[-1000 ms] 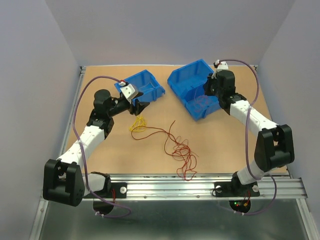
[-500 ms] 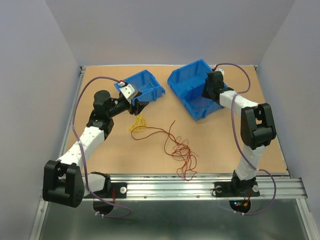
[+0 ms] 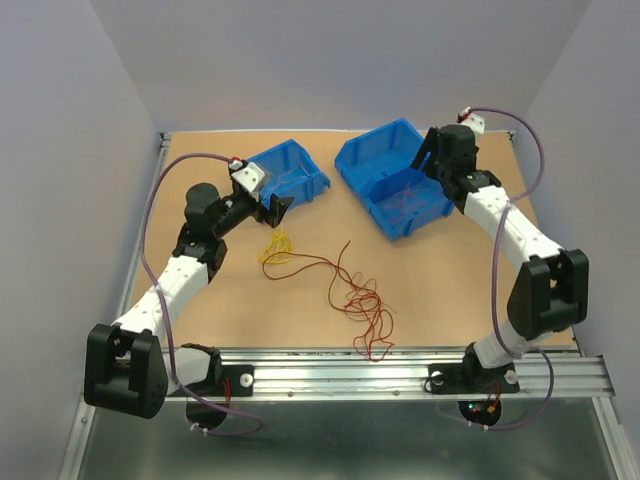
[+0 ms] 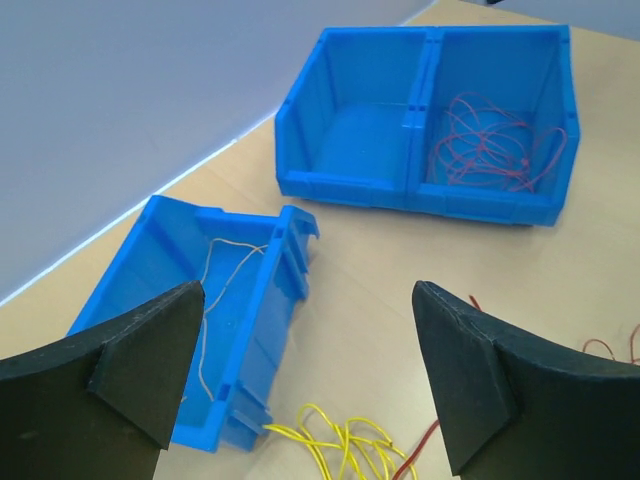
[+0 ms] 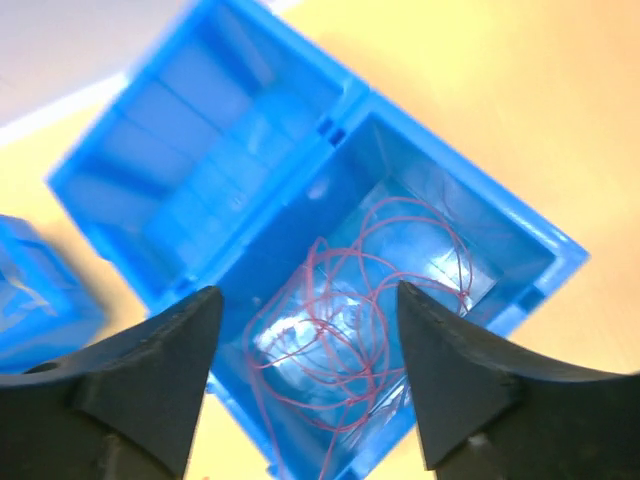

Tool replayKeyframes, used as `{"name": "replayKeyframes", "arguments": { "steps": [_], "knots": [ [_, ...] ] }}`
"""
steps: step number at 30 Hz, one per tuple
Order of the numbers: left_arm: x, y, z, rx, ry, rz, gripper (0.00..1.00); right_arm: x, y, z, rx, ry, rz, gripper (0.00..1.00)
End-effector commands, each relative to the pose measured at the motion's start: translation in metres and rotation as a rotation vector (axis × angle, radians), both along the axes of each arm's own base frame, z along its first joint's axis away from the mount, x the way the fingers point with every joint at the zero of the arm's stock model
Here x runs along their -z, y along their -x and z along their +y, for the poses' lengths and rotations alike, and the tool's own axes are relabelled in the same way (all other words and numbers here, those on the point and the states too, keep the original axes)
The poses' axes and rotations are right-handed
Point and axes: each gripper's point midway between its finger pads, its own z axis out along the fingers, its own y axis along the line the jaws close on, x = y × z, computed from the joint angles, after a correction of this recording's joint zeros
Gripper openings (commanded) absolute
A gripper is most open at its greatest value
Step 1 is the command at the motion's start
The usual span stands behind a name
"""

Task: Untangle the cables

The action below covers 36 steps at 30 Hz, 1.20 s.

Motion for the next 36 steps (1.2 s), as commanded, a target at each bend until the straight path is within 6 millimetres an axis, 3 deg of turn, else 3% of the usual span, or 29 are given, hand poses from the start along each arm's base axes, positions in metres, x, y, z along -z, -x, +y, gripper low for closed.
{"name": "replayKeyframes", "arguments": {
  "steps": [1, 6, 7, 10, 13, 15, 17, 18, 25, 26, 27, 29, 30, 32, 36],
  "knots": [
    [-0.026, -0.01, 0.016, -0.119, 0.05, -0.082, 0.99, -0.016, 0.03, -0.01, 0.064, -0.061, -0.044, 0.8],
    [-0.035, -0.003, 0.032, -0.198, 0.07, -0.152, 0.99, -0.017, 0.059, 0.0, 0.039, -0.187, -0.069, 0.83],
    [-0.03, 0.01, 0.039, -0.219, 0.072, -0.184, 0.99, -0.015, 0.061, 0.001, 0.034, -0.199, -0.079, 0.84],
    [-0.056, 0.044, 0.045, -0.204, 0.101, -0.393, 0.99, -0.005, 0.073, 0.009, 0.005, -0.251, -0.072, 0.85],
    [-0.046, 0.062, 0.052, -0.224, 0.143, -0.443, 0.99, -0.006, 0.081, 0.026, -0.082, -0.297, -0.082, 0.9],
    [-0.045, 0.056, 0.038, -0.144, 0.07, -0.41, 0.93, -0.002, 0.087, 0.032, -0.117, -0.302, -0.087, 0.91],
    [-0.014, 0.047, 0.026, -0.079, -0.01, -0.276, 0.9, 0.0, 0.09, 0.037, -0.16, -0.289, -0.086, 0.91],
    [-0.009, 0.043, 0.024, -0.064, -0.037, -0.26, 0.89, 0.001, 0.092, 0.04, -0.191, -0.271, -0.084, 0.91],
    [0.03, -0.003, 0.027, -0.161, -0.083, -0.026, 0.9, -0.018, 0.1, 0.041, -0.232, -0.252, -0.15, 0.9],
    [0.035, -0.006, 0.025, -0.168, -0.094, 0.0, 0.91, -0.019, 0.101, 0.04, -0.232, -0.251, -0.153, 0.9],
    [0.039, -0.008, 0.023, -0.174, -0.106, 0.024, 0.99, -0.02, 0.102, 0.04, -0.235, -0.25, -0.156, 0.9],
    [0.055, -0.011, 0.011, -0.196, -0.168, 0.094, 0.99, -0.024, 0.104, 0.042, -0.252, -0.247, -0.166, 0.91],
    [0.062, -0.015, 0.014, -0.254, -0.2, 0.115, 0.99, -0.024, 0.105, 0.042, -0.255, -0.247, -0.167, 0.91],
    [0.069, -0.007, -0.004, -0.246, -0.247, 0.129, 0.99, -0.027, 0.106, 0.043, -0.26, -0.246, -0.176, 0.92],
    [0.09, -0.01, -0.009, -0.315, -0.304, 0.227, 0.99, -0.029, 0.107, 0.041, -0.256, -0.24, -0.183, 0.92]
  ]
}}
